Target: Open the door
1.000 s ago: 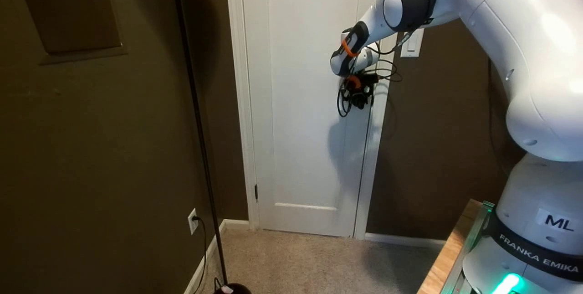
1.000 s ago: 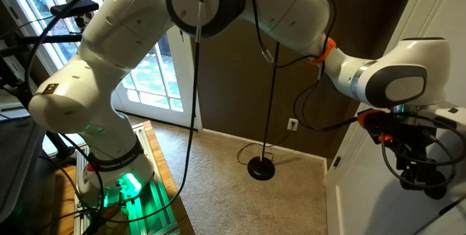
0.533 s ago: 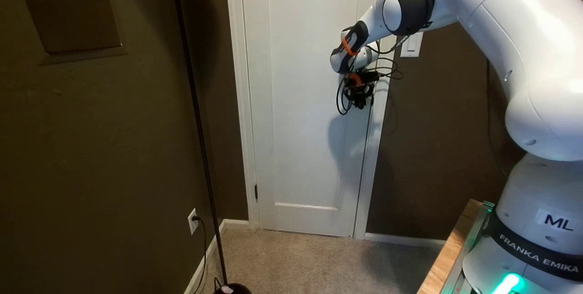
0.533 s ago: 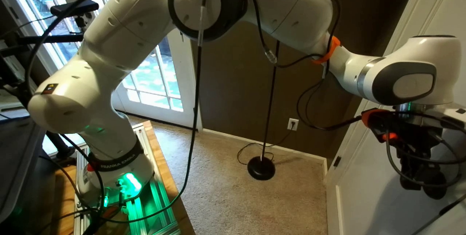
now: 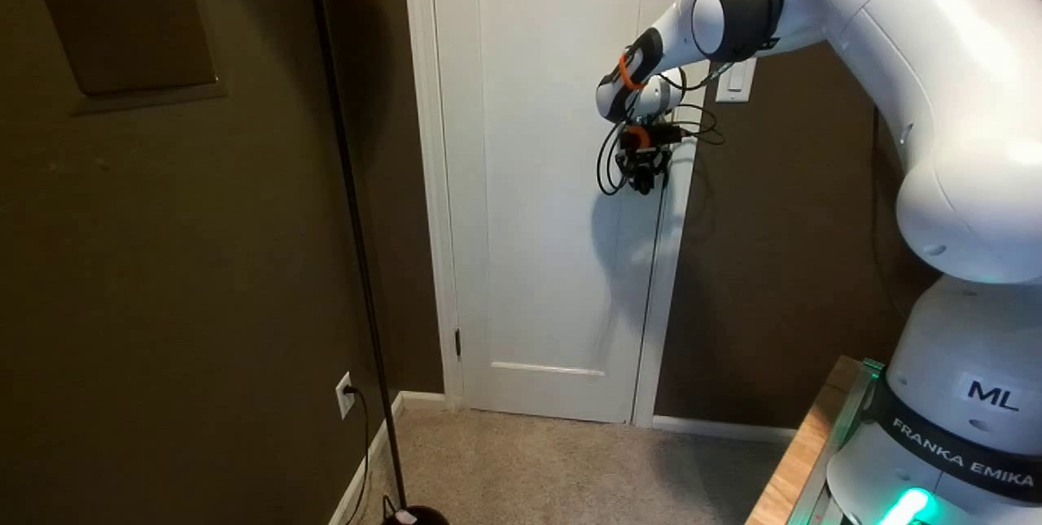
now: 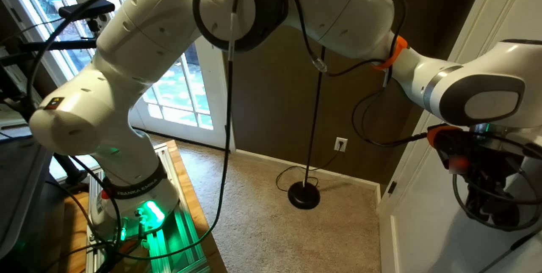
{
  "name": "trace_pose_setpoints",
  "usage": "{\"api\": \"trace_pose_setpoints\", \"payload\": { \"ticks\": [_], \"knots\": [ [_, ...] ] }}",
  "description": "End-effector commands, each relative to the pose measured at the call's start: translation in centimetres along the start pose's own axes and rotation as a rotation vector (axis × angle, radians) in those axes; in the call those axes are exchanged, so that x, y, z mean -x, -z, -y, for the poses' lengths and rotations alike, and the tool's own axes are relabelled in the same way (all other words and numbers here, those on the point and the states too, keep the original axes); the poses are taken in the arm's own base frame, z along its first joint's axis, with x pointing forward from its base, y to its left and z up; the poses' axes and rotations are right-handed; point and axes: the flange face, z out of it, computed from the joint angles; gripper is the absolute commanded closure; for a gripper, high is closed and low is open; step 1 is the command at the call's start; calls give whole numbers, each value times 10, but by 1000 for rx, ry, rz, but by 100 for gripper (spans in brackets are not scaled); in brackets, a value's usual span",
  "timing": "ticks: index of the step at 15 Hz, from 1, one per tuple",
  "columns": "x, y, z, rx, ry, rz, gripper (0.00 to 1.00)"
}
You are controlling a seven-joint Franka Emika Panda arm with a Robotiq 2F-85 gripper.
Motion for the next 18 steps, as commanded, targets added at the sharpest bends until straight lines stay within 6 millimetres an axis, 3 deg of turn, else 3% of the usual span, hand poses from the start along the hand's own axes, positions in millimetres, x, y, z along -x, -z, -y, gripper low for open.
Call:
{"api": "trace_pose_setpoints", "payload": {
  "ticks": [1, 5, 18],
  "knots": [
    [-5, 3, -23, -133, -44, 108, 84],
    [-5, -4, -39, -200, -79, 138, 84],
    [15, -24, -51, -315, -254, 97, 84]
  ]
}}
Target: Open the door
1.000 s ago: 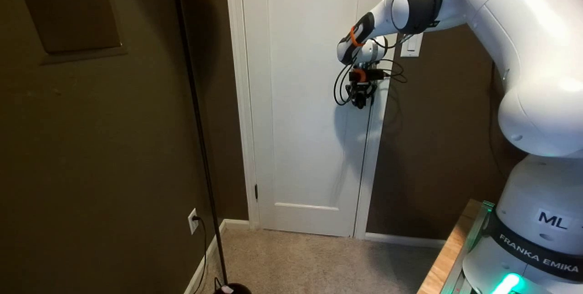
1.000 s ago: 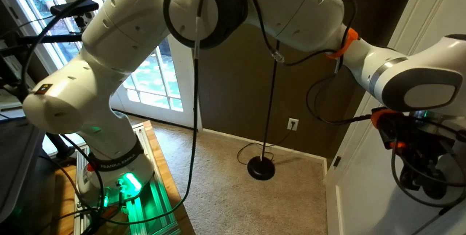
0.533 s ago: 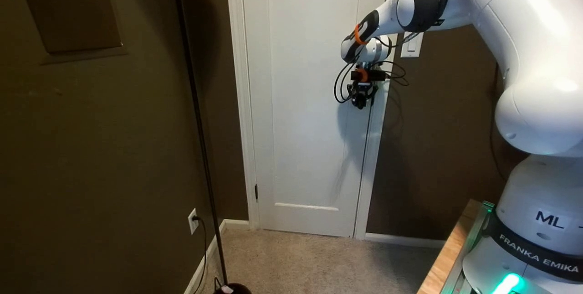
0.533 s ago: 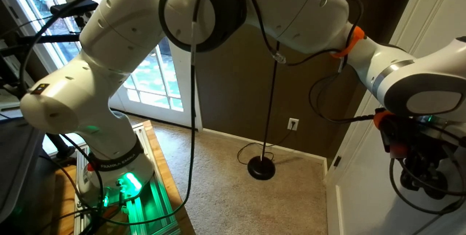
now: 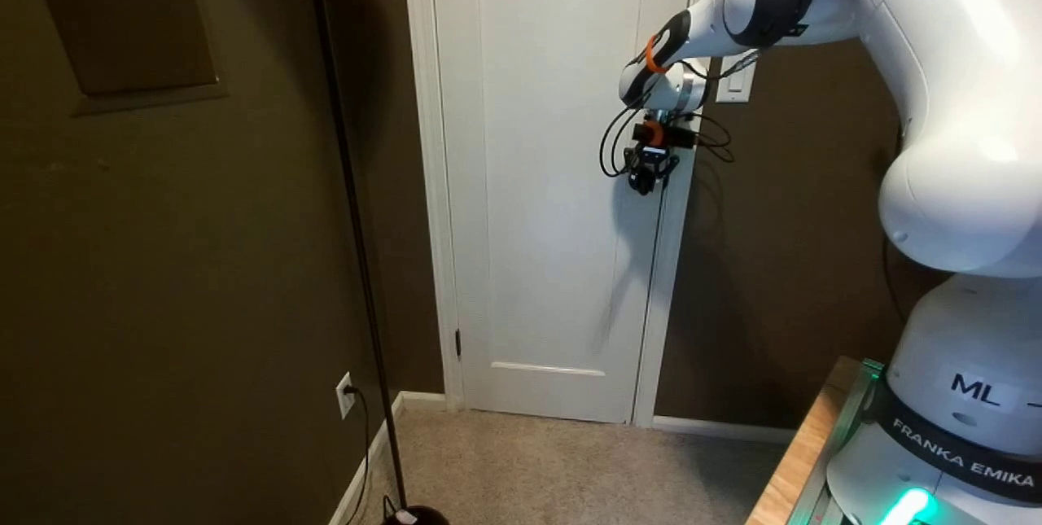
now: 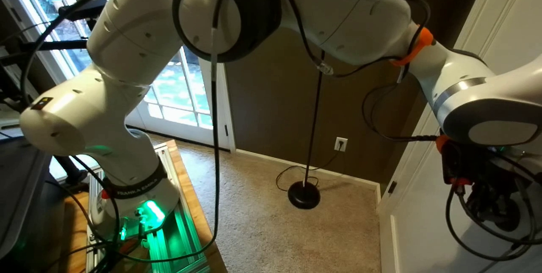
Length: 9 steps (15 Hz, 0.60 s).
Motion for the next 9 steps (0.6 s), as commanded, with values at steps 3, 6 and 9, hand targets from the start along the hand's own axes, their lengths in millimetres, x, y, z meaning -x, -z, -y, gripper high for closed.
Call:
{"api": "trace_pose_setpoints", "payload": {
  "ticks": [3, 6, 9],
  "knots": [
    [28, -17, -16, -82, -171, -8, 84],
    [36, -19, -20, -116, -194, -14, 84],
    [30, -22, -30, -160, -199, 13, 84]
  ]
}}
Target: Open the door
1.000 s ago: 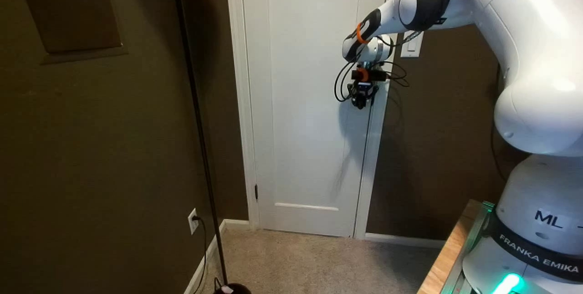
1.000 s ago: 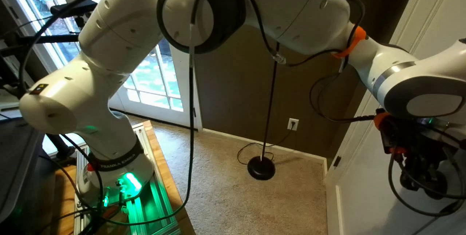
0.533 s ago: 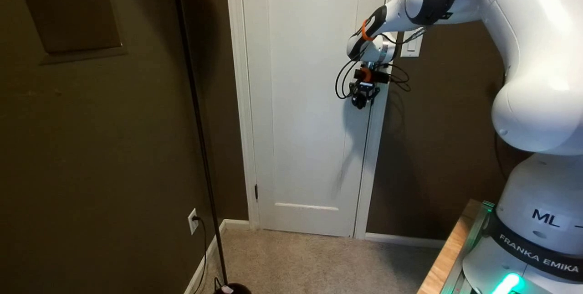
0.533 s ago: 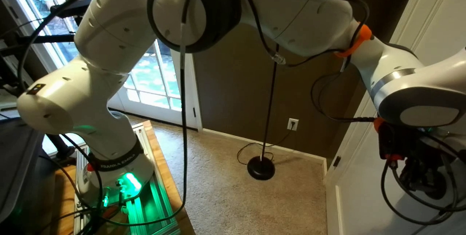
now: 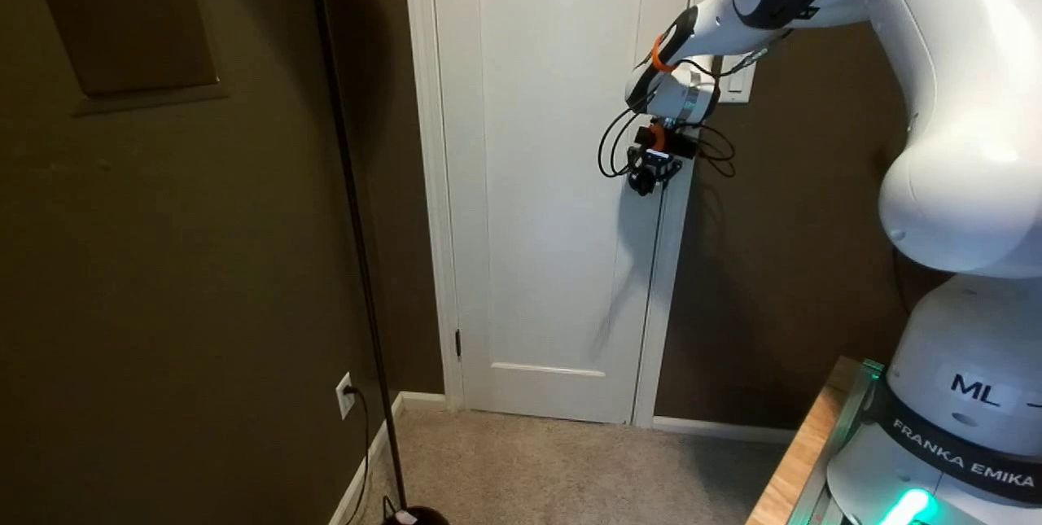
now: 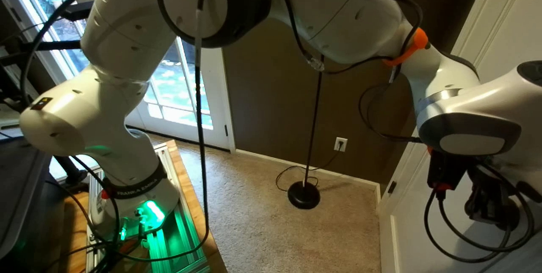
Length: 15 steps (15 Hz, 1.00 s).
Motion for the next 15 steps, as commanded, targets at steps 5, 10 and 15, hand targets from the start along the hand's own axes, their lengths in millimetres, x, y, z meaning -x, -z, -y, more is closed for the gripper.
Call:
{"api": "trace_pose_setpoints", "payload": {
  "ticks": [5, 10, 15],
  "knots": [
    [2, -21, -37, -150, -111, 141, 84],
    [-8, -29, -56, -262, -105, 210, 84],
    [-19, -36, -75, -394, -102, 284, 84]
  ]
}}
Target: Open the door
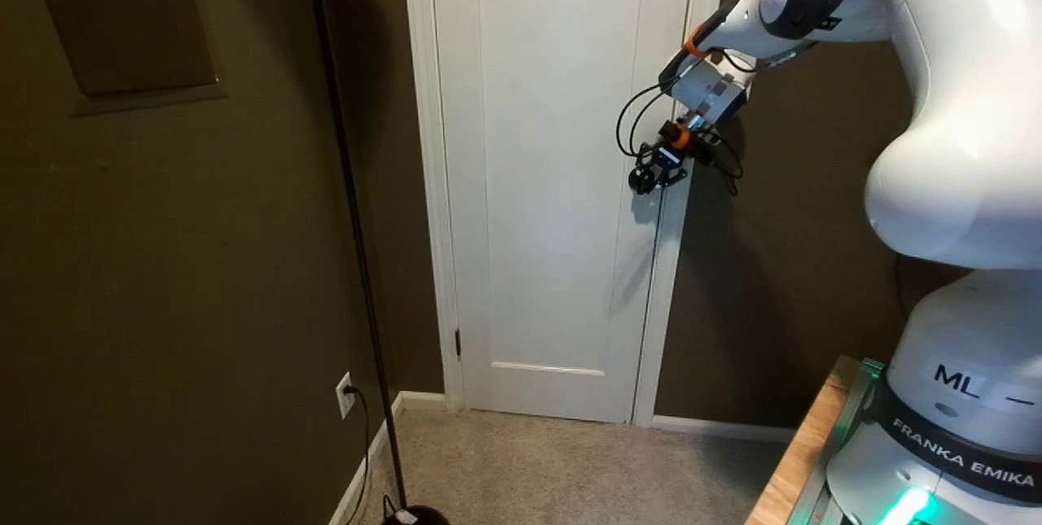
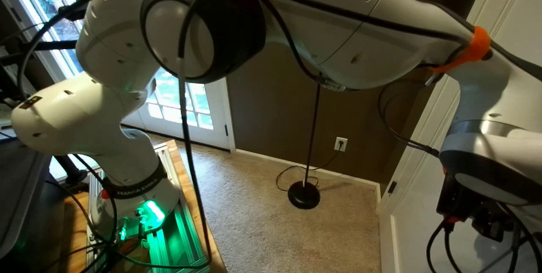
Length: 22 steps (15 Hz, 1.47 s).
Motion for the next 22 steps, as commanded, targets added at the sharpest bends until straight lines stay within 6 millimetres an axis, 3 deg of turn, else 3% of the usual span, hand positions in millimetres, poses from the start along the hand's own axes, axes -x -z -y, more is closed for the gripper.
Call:
{"api": "trace_pose_setpoints", "payload": {
  "ticks": [1, 5, 12, 13, 14, 16, 19, 22],
  "knots": [
    [-3, -19, -33, -113, -43, 132, 84],
    [-2, -20, -46, -233, -26, 203, 84],
    [28, -25, -70, -380, -19, 393, 84],
    [35, -25, -71, -395, -13, 430, 34],
    [43, -24, -72, -399, -14, 478, 34],
    [64, -25, -76, -378, -20, 603, 21],
    [73, -13, -81, -317, -7, 619, 2],
    [72, 13, -77, -256, 66, 571, 0]
  ]
}}
